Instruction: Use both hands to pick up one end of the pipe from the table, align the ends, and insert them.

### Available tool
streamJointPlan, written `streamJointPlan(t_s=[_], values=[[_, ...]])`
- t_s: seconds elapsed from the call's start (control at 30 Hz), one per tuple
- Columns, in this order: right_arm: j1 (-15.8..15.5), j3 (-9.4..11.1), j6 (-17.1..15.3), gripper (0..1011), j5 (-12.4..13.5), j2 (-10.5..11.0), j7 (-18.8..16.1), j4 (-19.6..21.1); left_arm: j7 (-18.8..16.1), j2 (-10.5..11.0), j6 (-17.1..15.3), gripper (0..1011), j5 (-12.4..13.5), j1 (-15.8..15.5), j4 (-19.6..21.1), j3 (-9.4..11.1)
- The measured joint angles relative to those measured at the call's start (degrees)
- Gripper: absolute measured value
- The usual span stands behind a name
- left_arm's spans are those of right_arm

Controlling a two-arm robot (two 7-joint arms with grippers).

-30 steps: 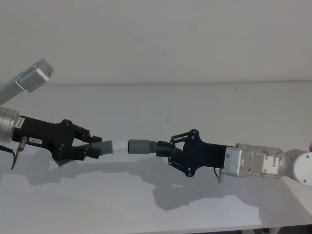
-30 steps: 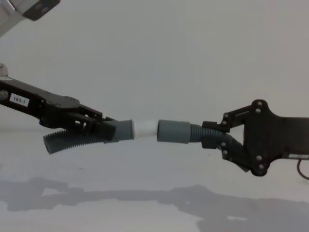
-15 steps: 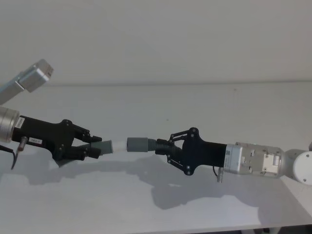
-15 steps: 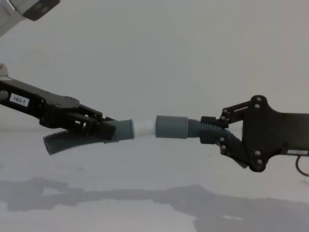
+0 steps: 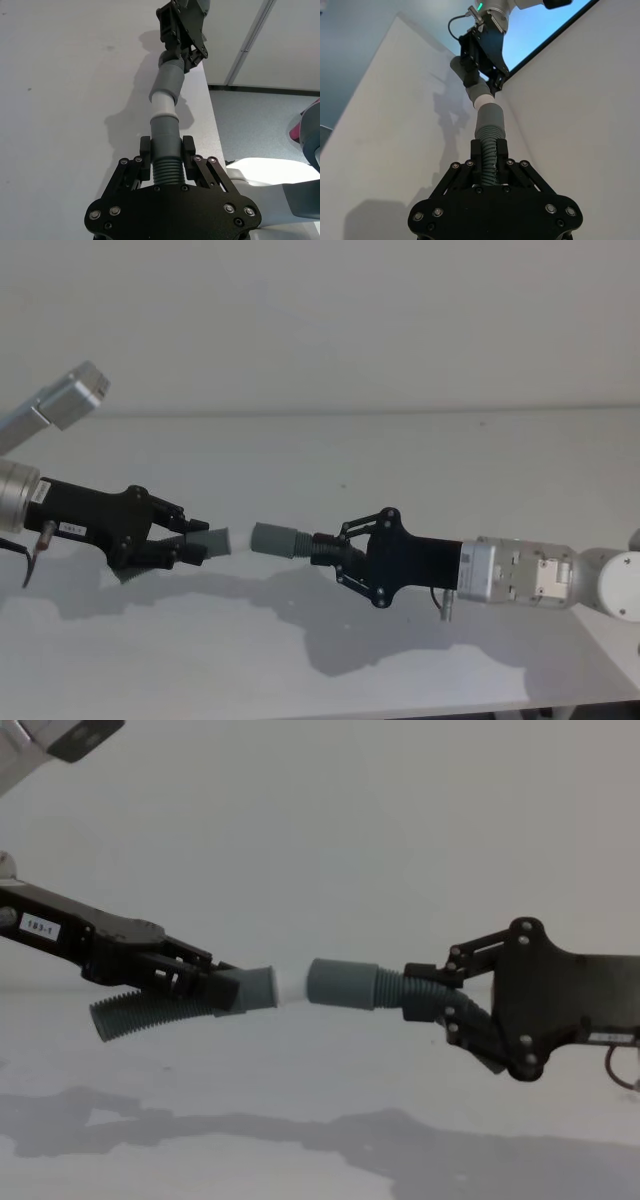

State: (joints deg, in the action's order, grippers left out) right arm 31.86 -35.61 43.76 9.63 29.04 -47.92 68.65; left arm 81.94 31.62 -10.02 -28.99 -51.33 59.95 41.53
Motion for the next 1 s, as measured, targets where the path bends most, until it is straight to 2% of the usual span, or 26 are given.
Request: streamJointPlan(t_s=[0.4,1.0], values=[[0.2,-1.6,-0.4,142,1.3,-0.1,-1.8,0.4,0.0,0.1,0.0,339,0.0,0.0,0.0,0.0],[0.6,-2.6,-0.5,136,1.9,-0.4,-2.8,0.2,0.0,0.0,0.0,339,0.0,0.0,0.0,0.0]])
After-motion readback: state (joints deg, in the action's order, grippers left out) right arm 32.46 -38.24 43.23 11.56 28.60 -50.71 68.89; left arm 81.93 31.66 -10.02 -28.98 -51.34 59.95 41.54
